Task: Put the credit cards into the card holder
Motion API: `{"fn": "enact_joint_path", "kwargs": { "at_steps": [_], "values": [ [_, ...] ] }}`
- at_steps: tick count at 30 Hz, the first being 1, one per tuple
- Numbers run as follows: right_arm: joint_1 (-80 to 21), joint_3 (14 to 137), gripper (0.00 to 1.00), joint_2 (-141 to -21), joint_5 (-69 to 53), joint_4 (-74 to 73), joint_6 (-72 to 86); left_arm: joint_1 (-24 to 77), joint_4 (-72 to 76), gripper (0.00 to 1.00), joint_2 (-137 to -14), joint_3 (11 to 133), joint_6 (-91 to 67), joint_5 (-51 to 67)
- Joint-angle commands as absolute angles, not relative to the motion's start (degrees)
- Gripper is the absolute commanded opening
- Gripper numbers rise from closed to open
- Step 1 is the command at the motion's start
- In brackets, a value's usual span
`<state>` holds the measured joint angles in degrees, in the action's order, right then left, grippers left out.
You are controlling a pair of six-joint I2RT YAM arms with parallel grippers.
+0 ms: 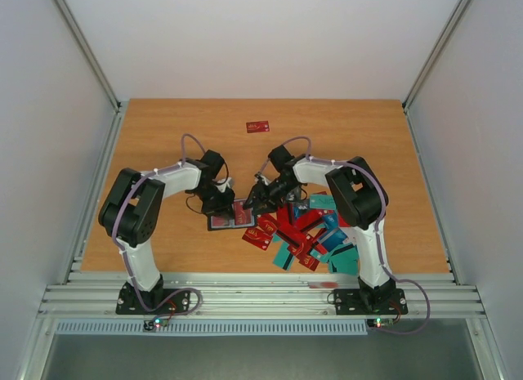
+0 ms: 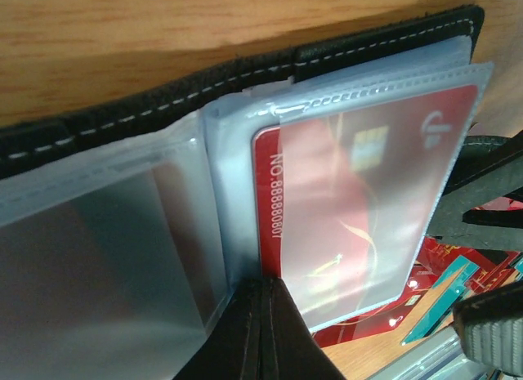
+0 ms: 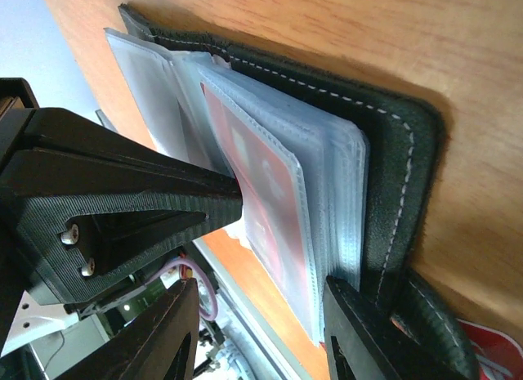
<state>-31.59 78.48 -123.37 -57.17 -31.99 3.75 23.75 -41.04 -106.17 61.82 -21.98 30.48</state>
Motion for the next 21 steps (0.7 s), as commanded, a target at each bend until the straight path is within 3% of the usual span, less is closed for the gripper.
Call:
{"fn": "enact_joint_path", "kwargs": {
  "at_steps": [1, 21],
  "values": [
    [-33.0, 78.3, 0.43, -124.8, -56.9, -32.2, 2.9, 24.5, -38.8, 0.00, -109.4, 60.6, -21.2, 29.7],
    [-35.0, 82.0, 0.42, -121.8, -54.3, -37.6, 1.4, 24.5, -39.5, 0.00, -107.4, 61.3, -22.0, 29.8]
  ]
}}
